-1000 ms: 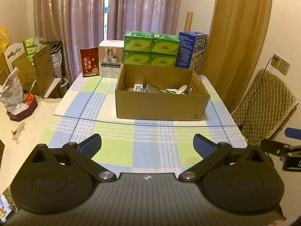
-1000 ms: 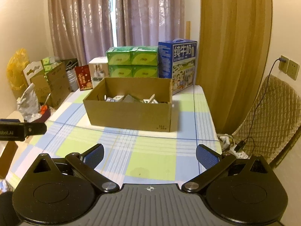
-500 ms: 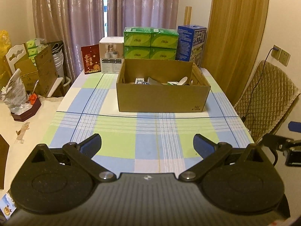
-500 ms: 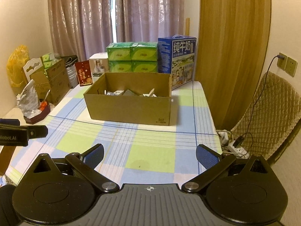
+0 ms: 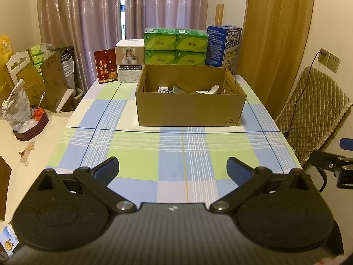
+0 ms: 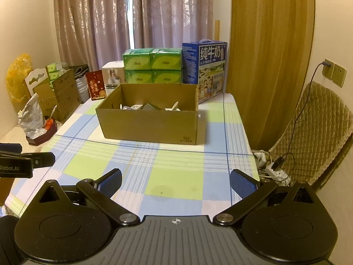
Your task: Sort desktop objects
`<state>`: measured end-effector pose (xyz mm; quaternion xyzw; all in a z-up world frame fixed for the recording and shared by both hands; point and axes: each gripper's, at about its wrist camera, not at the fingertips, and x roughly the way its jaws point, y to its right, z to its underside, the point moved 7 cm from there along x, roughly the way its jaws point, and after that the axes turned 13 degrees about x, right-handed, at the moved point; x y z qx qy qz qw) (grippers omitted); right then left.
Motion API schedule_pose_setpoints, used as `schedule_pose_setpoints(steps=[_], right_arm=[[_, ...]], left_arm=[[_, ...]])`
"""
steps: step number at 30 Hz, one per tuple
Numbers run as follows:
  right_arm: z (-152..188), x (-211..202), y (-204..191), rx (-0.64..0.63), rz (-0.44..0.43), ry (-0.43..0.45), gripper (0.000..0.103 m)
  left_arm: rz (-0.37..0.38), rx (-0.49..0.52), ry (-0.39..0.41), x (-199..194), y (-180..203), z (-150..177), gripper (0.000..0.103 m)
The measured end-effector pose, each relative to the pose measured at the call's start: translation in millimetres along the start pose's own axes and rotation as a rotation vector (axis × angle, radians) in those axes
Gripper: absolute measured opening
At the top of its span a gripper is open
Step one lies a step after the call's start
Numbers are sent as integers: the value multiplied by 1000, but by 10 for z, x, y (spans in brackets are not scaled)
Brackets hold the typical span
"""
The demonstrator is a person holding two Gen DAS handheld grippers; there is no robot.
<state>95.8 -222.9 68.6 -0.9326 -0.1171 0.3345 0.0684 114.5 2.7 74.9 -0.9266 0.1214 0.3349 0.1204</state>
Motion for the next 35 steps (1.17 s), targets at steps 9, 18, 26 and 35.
schedule_pose_setpoints(steps=[9,18,26,35], right_arm=[[20,-9,24,5,3,-2,101],[29,-15,29,5,3,0,101],[29,-22,14,7,3,0,101],[43,-30,8,15,4,0,101]], left_arm=[[3,1,-4,5,10,28,102],[2,-2,-5,11,12,31,102],[5,-11,-9,9,11,56,102],[-25,-1,-14,3,1,81,102]])
